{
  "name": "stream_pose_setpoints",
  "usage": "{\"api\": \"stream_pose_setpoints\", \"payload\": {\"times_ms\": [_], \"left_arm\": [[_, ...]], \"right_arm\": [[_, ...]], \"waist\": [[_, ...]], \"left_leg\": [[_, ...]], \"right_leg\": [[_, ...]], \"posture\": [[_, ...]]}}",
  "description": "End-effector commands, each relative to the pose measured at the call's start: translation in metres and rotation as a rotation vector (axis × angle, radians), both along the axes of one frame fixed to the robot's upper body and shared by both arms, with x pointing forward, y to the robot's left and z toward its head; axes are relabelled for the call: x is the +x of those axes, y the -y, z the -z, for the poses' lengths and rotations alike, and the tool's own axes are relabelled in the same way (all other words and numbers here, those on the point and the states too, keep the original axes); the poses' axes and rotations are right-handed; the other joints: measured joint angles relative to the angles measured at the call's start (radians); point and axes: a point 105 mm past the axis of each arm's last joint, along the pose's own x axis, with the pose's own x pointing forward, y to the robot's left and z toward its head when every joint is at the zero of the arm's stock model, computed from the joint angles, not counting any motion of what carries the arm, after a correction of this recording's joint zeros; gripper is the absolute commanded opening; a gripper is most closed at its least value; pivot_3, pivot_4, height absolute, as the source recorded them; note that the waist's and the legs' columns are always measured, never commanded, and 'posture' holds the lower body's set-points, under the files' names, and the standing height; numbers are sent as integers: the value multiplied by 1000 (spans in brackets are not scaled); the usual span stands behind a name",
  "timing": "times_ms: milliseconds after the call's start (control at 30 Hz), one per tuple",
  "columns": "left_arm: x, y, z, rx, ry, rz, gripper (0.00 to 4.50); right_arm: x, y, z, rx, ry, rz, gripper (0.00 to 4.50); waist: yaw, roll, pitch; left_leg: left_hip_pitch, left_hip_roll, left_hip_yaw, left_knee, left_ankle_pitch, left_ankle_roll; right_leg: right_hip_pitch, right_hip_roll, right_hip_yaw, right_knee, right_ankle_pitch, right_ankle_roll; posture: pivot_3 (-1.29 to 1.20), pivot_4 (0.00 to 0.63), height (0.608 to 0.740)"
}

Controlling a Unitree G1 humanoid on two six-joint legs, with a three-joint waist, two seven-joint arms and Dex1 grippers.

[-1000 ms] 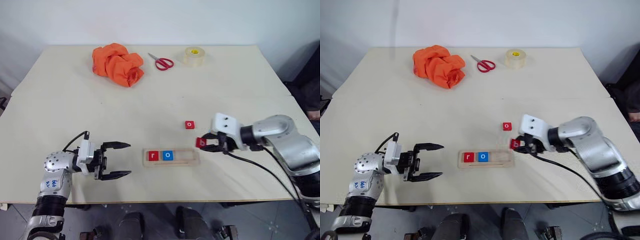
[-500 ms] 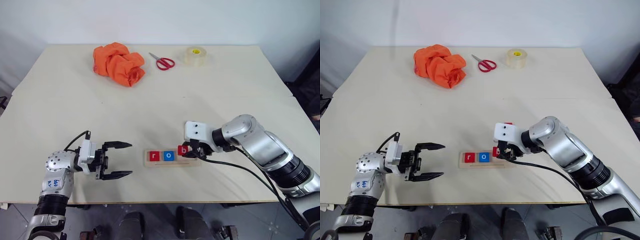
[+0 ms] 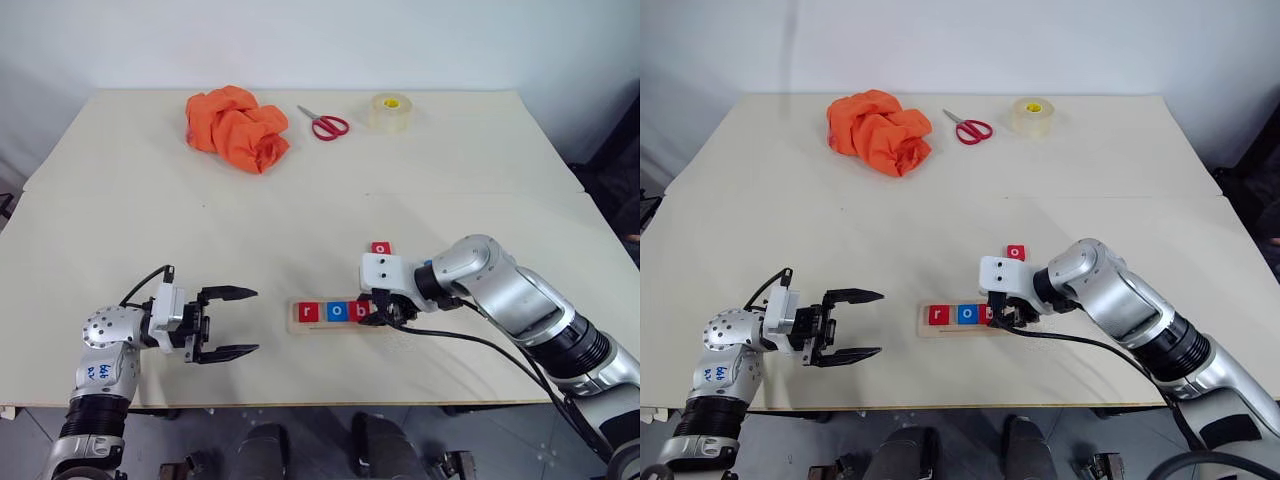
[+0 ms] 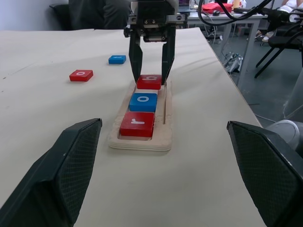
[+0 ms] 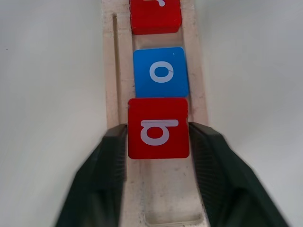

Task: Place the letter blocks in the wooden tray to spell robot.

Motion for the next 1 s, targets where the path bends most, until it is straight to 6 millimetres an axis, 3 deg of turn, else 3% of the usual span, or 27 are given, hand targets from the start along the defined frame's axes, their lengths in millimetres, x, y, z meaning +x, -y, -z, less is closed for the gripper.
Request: {"api": "stream_pose_setpoints", "payload": {"times_ms": [33,133,367,500,633,800,833,1000], "left_arm": [[0,0,-9,-7,47,5,4500],[2,1,-9,-8,47,6,4500],[7,4,-9,-14,50,9,4500],[8,5,-9,-18,51,8,4500],[8,6,-8,-23,48,5,4500],[7,5,-8,-25,48,-1,4500],[6,5,-8,-25,48,-3,4500],[3,4,-7,-24,47,-12,4500]], "right_arm": [[0,-5,-9,2,48,-27,3444],[3,-4,-12,-1,69,-21,4451],[-4,5,-23,47,75,2,4483],[-11,14,-26,96,74,23,3316],[-11,28,-10,57,33,68,1909],[-4,27,0,52,27,85,283],[-3,27,2,51,25,85,58],[1,21,9,54,19,64,58]], "waist": [[0,0,0],[0,0,0],[1,0,0],[3,0,0],[2,0,0],[-2,0,0],[-2,0,0],[0,0,0]], "left_leg": [[0,0,0,0,0,0],[0,0,0,0,0,0],[0,0,0,0,0,0],[0,0,0,0,0,0],[0,0,0,0,0,0],[0,0,0,0,0,0],[0,0,0,0,0,0],[0,0,0,0,0,0]], "right_leg": [[0,0,0,0,0,0],[0,0,0,0,0,0],[0,0,0,0,0,0],[0,0,0,0,0,0],[0,0,0,0,0,0],[0,0,0,0,0,0],[0,1,0,0,0,0],[0,0,0,0,0,0]], "posture": [[0,150,740],[0,150,740],[0,150,740],[0,150,740],[0,150,740],[0,150,740],[0,150,740],[0,150,740]]}}
